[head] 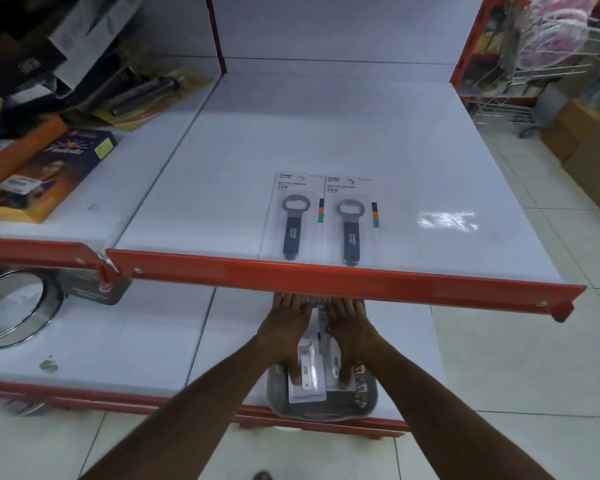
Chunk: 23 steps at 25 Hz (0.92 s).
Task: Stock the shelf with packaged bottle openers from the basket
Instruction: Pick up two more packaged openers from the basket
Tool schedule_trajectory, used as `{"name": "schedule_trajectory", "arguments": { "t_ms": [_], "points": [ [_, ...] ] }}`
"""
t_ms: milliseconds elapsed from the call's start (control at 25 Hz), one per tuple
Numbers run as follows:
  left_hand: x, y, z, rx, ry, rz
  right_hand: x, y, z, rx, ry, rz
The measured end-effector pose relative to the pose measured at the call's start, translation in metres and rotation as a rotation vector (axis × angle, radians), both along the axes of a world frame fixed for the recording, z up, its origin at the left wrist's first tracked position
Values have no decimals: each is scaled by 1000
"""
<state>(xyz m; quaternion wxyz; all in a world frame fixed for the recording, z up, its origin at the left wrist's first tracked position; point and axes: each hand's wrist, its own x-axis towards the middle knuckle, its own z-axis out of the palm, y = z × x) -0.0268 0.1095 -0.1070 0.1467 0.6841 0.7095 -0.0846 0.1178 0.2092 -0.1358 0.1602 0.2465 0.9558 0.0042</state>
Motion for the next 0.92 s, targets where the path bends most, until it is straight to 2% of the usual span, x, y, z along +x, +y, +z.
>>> {"name": "schedule_trajectory", "arguments": {
  "t_ms": [80,200,440,560,640,720,800,920],
  "points": [
    [1,-3,15,6,1,25,-3,-3,3,63,-56,-4],
    [6,-9,35,35,-13,91,-12,-8,15,62,-89,-163],
    [11,-26,40,26,-50,215,-10,3,32,-234,41,-260],
    [13,-36,43,82,-78,291,-13,5,57,-353,-38,-284],
    [16,-43,50,118,-104,318,-15,8,70,-357,-48,-269],
    [17,-53,61,182,-199,376,-9,6,82,-456,80,-307],
    [18,-69,74,249,-373,416,7,-5,100,-568,253,-325],
    [23,-102,105,379,-519,414,44,-46,145,-567,432,-349]
  ]
}}
